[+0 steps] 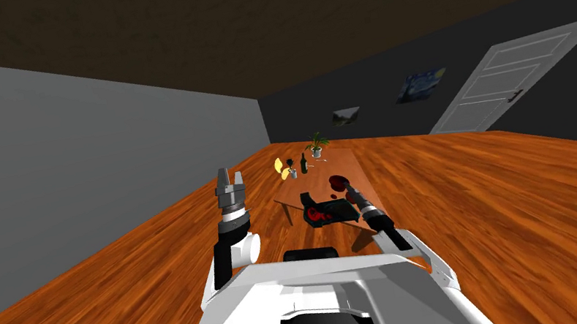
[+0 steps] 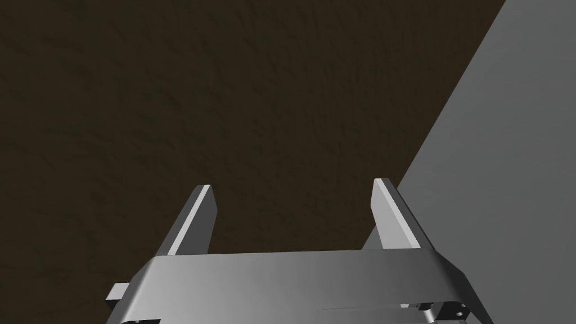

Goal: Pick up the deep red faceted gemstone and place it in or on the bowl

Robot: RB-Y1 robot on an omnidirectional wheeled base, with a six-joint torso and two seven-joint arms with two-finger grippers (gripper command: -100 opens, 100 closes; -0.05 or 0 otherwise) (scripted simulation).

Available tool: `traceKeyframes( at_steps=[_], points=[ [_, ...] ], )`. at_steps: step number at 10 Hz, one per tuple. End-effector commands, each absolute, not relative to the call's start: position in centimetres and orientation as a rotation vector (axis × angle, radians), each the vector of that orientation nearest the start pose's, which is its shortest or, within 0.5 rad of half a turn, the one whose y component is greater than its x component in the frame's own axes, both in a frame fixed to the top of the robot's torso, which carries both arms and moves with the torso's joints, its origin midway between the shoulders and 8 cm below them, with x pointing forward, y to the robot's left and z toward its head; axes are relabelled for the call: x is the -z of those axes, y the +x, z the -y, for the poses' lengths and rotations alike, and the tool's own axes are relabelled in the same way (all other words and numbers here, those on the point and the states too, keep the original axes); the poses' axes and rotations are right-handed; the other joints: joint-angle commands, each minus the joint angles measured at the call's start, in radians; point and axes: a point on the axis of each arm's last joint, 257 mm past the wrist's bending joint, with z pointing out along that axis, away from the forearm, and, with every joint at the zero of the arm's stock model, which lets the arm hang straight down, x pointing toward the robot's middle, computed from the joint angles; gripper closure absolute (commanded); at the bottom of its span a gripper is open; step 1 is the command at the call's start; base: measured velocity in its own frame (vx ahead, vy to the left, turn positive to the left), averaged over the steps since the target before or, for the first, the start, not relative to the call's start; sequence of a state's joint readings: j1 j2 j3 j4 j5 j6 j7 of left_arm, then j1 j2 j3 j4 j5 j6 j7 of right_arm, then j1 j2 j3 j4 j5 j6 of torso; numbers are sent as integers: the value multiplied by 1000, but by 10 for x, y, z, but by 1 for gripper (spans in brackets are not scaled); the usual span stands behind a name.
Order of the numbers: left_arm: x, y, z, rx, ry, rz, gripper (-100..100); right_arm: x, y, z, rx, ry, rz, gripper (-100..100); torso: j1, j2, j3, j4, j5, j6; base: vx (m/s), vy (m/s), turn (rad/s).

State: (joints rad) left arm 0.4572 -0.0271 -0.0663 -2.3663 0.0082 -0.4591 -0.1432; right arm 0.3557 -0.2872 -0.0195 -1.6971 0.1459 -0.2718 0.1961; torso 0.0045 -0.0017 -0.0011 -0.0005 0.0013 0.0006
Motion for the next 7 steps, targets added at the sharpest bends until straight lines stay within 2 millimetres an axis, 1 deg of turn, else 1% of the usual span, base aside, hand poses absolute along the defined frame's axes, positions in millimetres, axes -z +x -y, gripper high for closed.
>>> traceKeyframes(
  at_steps=[1, 2, 3, 4, 6, 7],
  points=[
    [-69, 336, -255, 1272, -573, -559, 0, 271, 434, 338, -681, 690, -1476, -100, 0, 0, 0, 0, 0, 0, 43, 64, 88],
    [-69, 336, -255, 1272, -573, -559, 0, 280, 432, 341, -673, 702, -1489, -100, 0, 0, 0, 0, 0, 0, 35, 48, 44],
    [-69, 336, -255, 1272, -573, -559, 0, 297, 432, 350, -613, 690, -1542, -100, -1, 0, 0, 0, 0, 0, 41, 60, 96],
    [-69, 336, -255, 1272, -573, -559, 0, 301, 431, 351, -610, 694, -1547, -100, -1, 0, 0, 0, 0, 0, 30, 49, 48],
    [-69, 336, -255, 1272, -573, -559, 0, 334, 428, 372, -486, 664, -1651, -100, 0, 1, 1, 0, 0, 0, 40, 74, 126],
    [-69, 336, -255, 1272, -573, -559, 0, 341, 425, 375, -478, 674, -1662, -100, 1, -1, 0, 0, 0, 0, 49, 62, 44]
  ],
)
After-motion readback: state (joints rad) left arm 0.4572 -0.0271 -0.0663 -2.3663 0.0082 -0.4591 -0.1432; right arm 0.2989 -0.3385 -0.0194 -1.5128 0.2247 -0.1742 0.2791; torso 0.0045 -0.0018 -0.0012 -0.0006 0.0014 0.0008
